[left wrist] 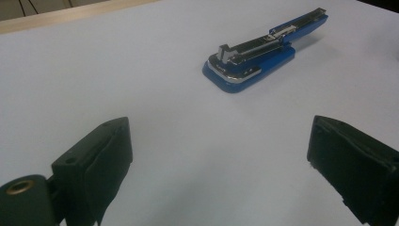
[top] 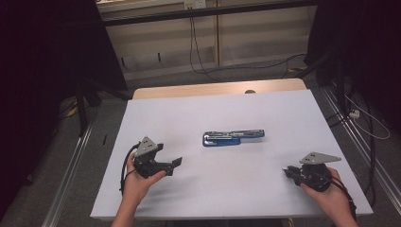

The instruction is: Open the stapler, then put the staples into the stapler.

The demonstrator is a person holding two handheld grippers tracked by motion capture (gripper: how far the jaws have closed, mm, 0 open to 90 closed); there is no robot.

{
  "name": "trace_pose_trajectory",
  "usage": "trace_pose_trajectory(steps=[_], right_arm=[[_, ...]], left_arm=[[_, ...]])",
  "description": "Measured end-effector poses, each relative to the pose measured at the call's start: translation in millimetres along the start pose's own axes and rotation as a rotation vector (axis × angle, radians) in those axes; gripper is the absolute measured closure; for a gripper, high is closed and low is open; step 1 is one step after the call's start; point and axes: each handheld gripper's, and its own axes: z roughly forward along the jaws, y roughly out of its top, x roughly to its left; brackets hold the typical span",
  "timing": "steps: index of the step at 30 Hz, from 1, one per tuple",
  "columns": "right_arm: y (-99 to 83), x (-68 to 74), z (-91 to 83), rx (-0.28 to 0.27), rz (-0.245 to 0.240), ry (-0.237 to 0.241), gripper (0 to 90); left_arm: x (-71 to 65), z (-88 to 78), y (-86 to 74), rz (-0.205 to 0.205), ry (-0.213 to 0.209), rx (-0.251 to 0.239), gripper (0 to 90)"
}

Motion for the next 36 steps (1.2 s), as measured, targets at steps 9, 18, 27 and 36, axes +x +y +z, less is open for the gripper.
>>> trace_pose_trajectory(steps=[9, 18, 27, 36], right_arm=[[0.7, 0.1, 1.2, 0.005, -0.005, -0.002, 77.4], [1.5, -0.4, 1.3, 0.012, -0.018, 0.001, 79.0], [6.9, -0.6, 2.1, -0.005, -0.033, 0.031, 79.1], [23.0, 5.4, 7.0, -0.030, -0.085, 0.086, 79.1]], left_arm=[[0.3, 0.9, 0.0, 0.004, 0.000, 0.001, 7.5], [1.1, 0.1, -0.2, 0.002, 0.001, 0.002, 7.5], [2.0, -0.7, -0.7, 0.002, 0.002, 0.002, 7.5], [3.0, -0.9, -1.5, -0.003, 0.000, 0.005, 7.5]])
